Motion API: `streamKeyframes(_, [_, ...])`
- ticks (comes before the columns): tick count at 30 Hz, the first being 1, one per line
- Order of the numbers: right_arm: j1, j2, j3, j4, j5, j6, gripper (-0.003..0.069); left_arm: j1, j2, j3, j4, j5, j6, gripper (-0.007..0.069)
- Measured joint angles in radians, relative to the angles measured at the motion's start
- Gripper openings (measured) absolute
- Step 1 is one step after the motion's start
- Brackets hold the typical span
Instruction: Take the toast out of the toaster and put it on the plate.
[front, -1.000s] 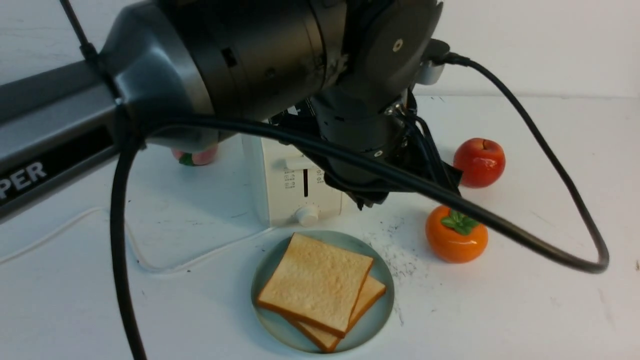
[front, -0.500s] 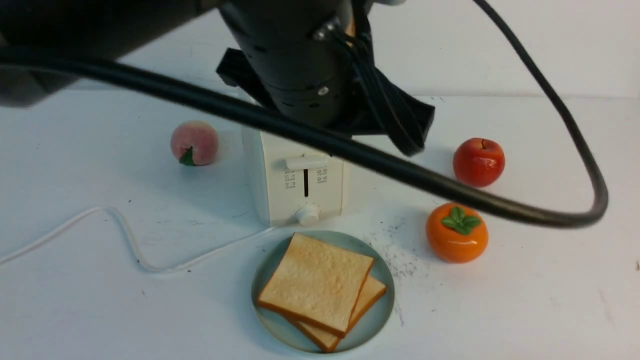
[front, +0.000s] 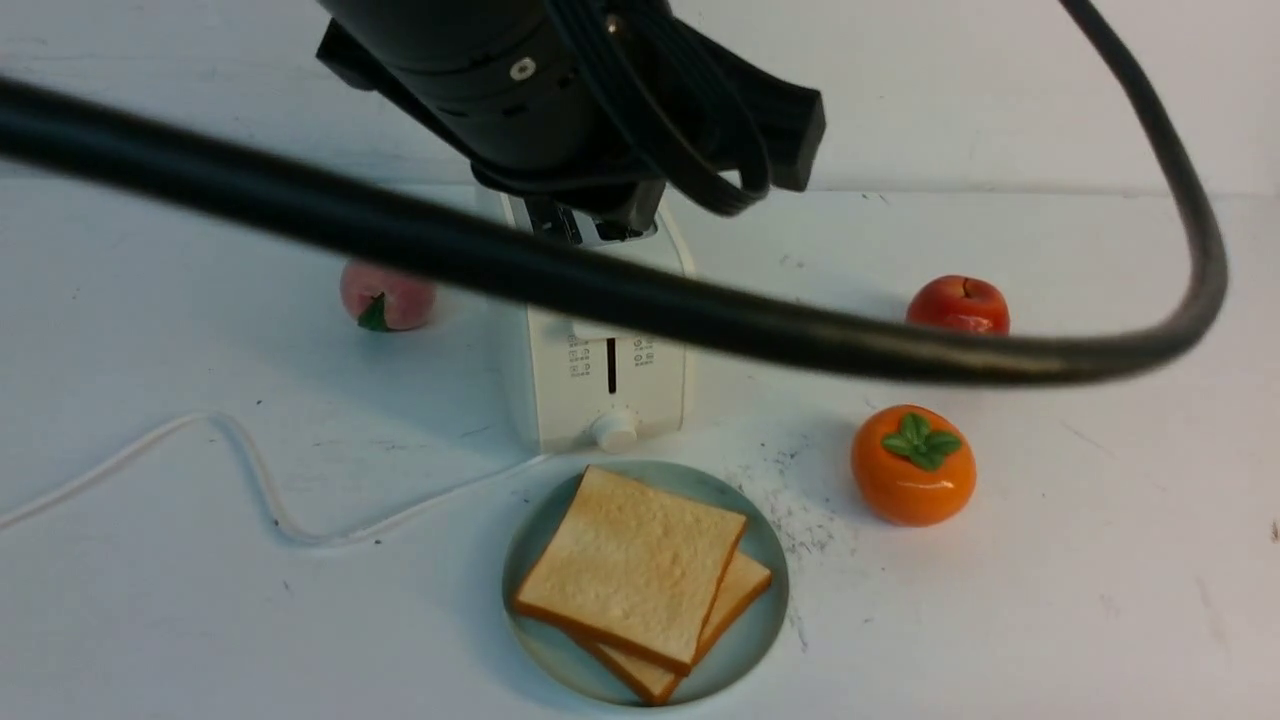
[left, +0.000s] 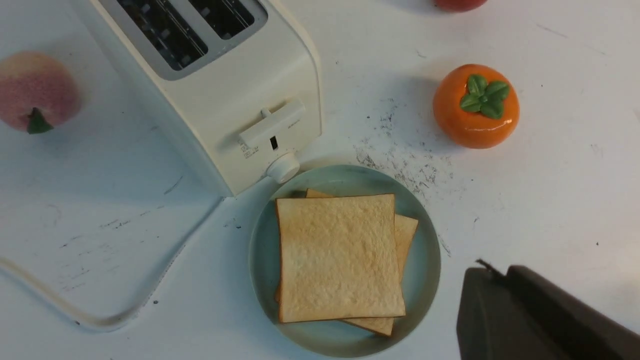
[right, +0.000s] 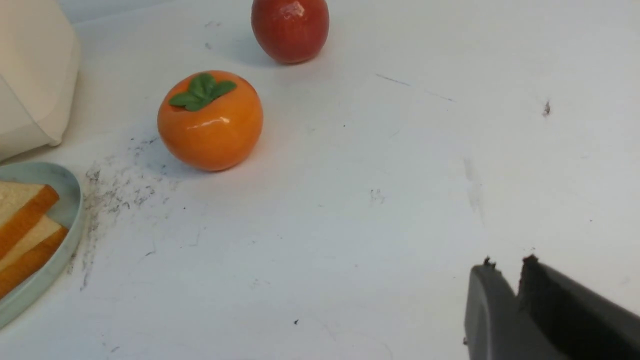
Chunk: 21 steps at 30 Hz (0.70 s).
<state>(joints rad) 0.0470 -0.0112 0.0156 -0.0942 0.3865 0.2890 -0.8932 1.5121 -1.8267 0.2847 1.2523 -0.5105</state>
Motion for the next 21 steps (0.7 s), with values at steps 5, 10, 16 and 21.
streamKeyframes(5, [0.000,0.000,0.000,0.000,0.000,-0.001,0.0097,0.000,0.000,0.000,0.000,0.000,0.000,0.0028])
streamKeyframes(10, [0.000,0.000,0.000,0.000,0.000,-0.002,0.0101,0.000,0.000,0.000,0.000,0.000,0.000,0.0033])
streamKeyframes(16, [0.000,0.000,-0.002,0.075,0.006,-0.003,0.0107,0.000,0.000,0.000,-0.026,0.000,0.000,0.0038])
streamKeyframes(21, [0.000,0.000,-0.002,0.236,0.010,-0.003,0.0111,0.000,0.000,0.000,-0.101,0.000,0.002,0.0038])
